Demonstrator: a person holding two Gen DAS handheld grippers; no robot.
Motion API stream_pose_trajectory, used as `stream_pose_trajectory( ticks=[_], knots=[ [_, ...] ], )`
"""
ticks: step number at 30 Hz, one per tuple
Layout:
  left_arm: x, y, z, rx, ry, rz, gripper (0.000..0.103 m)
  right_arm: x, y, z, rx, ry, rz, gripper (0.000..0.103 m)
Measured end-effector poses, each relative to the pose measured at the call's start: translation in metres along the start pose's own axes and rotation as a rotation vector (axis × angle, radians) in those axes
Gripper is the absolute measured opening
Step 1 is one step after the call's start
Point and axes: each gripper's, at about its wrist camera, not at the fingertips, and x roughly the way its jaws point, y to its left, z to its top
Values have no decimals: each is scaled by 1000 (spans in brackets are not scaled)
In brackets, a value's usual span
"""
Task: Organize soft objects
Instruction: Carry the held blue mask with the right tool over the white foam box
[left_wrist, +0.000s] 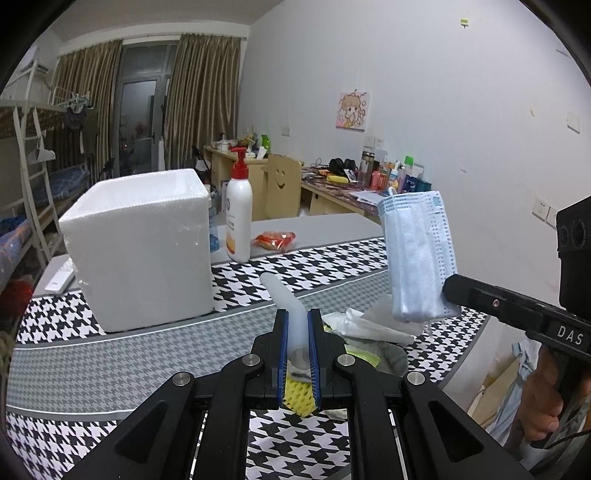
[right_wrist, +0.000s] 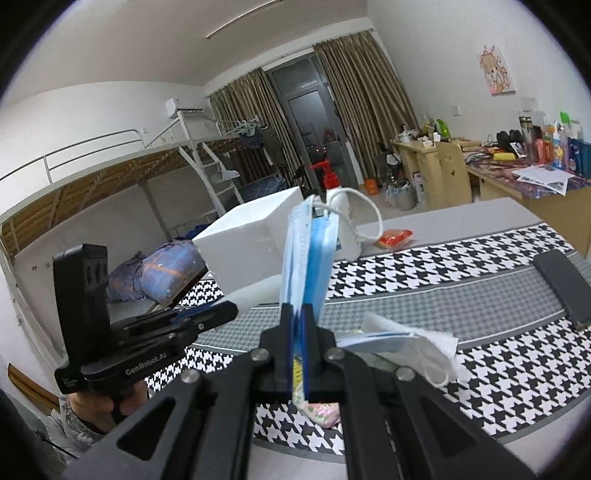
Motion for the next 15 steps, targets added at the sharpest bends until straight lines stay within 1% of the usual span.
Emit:
stream_pose_trajectory(
  ticks=[8,11,15],
  knots=[
    [-8,1,7,14,-31,20,11,-3,3,5,-29,-15,-24,5],
    [-11,1,9,19,-40,20,11,-2,5,7,-34,-19,-10,5],
    [-15,1,14,26,-56,21,11,-2,6,10,-41,-29,-31,5]
  ],
)
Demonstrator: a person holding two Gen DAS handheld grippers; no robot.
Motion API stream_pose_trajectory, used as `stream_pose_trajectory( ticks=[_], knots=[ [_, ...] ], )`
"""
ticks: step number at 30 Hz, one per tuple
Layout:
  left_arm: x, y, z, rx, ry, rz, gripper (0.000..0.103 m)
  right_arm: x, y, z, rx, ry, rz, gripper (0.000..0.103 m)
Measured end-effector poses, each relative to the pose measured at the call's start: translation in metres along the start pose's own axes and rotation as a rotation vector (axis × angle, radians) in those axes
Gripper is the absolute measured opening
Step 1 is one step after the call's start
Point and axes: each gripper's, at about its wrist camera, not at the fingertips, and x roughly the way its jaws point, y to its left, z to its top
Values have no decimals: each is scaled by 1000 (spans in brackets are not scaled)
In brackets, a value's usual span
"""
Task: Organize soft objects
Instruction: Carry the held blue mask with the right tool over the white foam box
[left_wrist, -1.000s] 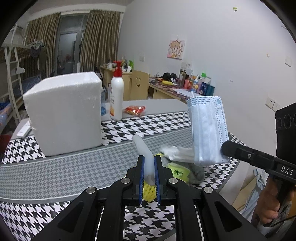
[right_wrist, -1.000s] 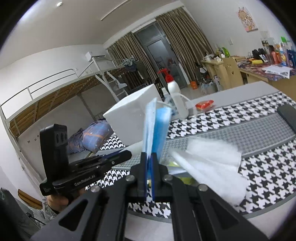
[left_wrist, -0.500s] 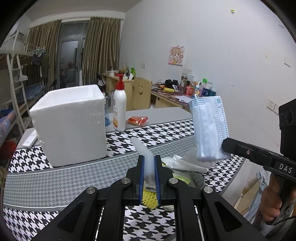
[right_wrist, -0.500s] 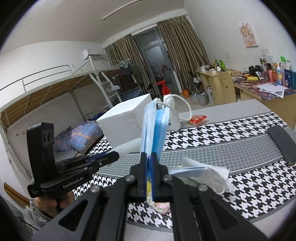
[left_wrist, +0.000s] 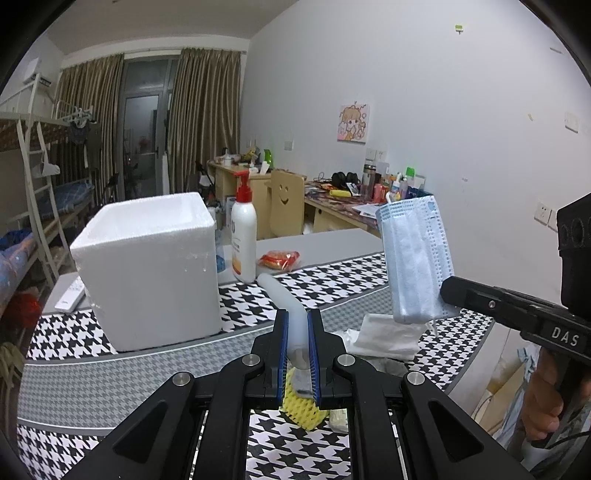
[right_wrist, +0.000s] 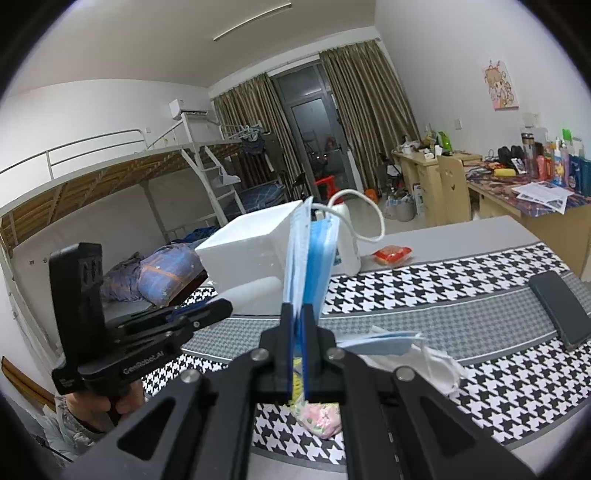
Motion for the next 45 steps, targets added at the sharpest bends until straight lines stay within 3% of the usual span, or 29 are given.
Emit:
stream_pose_trajectory(
  ticks=[9,45],
  knots=[
    [-5,1,10,10,-21,-6,11,4,7,7,-39,-12,-58,5],
    [1,11,44,34,-56,20,11,23,9,26,-78,-23,-62,5]
  ],
)
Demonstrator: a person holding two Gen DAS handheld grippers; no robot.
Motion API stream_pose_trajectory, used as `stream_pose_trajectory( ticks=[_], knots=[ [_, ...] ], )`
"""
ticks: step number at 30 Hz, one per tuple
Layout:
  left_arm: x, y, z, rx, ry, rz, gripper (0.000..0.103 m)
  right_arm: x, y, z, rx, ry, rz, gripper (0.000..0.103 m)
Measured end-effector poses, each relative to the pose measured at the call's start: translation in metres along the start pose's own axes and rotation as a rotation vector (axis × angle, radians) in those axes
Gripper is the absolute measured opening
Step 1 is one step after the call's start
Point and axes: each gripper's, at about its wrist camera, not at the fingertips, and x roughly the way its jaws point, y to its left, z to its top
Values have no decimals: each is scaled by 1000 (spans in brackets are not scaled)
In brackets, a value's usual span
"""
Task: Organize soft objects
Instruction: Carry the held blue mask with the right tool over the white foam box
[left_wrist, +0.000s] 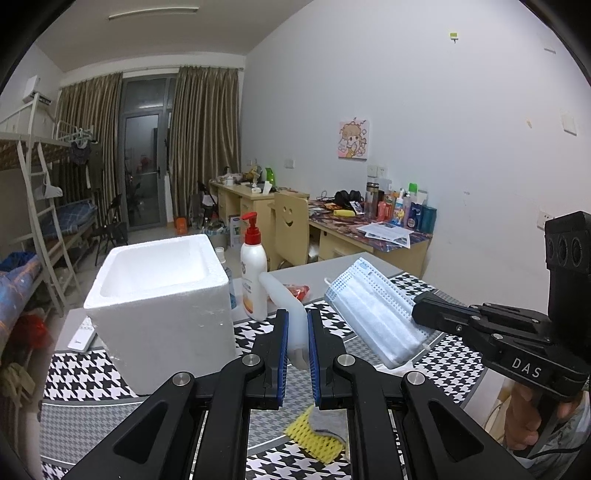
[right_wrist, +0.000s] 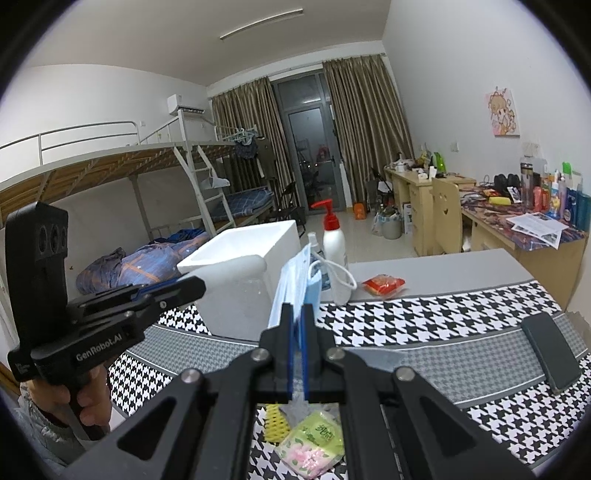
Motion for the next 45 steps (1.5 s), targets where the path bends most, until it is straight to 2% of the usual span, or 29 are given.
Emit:
stream_pose_trajectory(
  ticks=[20,45],
  knots=[
    [1,6,18,-5,-27,31,11,4,10,22,-42,-32,-32,4],
    [9,13,42,14,-74,133,11,16,21,49,-72,-61,-40,4]
  ],
)
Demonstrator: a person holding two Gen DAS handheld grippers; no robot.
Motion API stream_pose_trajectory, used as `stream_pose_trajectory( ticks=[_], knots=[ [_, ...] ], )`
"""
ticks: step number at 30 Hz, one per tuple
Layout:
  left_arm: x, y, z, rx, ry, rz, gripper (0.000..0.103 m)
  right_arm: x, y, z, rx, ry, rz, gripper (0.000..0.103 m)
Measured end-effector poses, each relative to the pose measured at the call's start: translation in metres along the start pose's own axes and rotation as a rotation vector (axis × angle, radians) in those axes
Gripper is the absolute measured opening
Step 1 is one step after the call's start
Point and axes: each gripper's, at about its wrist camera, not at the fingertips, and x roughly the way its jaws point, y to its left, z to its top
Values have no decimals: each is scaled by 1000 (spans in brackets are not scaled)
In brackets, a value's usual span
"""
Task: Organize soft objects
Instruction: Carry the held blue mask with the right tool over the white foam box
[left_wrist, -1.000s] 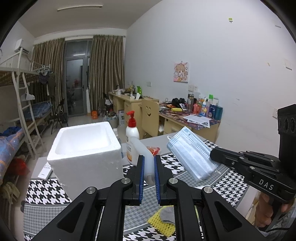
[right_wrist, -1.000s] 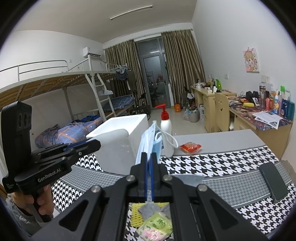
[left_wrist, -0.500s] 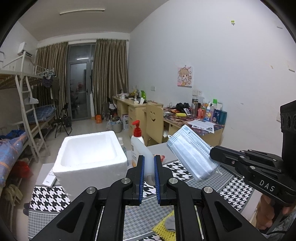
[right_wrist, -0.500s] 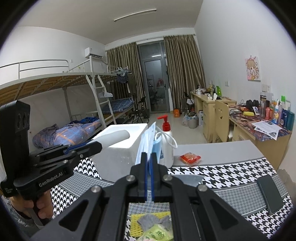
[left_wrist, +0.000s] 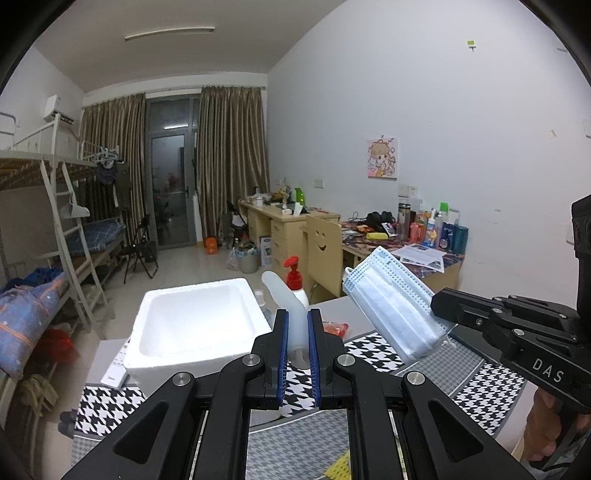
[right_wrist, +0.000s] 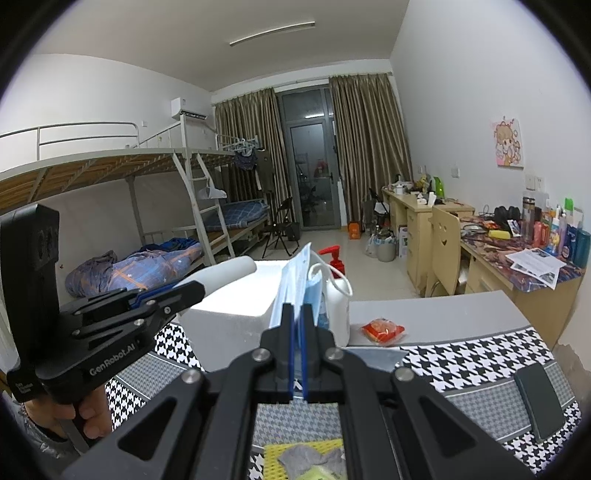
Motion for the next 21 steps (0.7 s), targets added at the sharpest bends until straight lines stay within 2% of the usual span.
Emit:
stream_pose_trajectory(
  ticks=[21],
  knots=[
    [16,25,13,-26,-13,90,11,27,7,23,-14,24,-2,4]
  ],
)
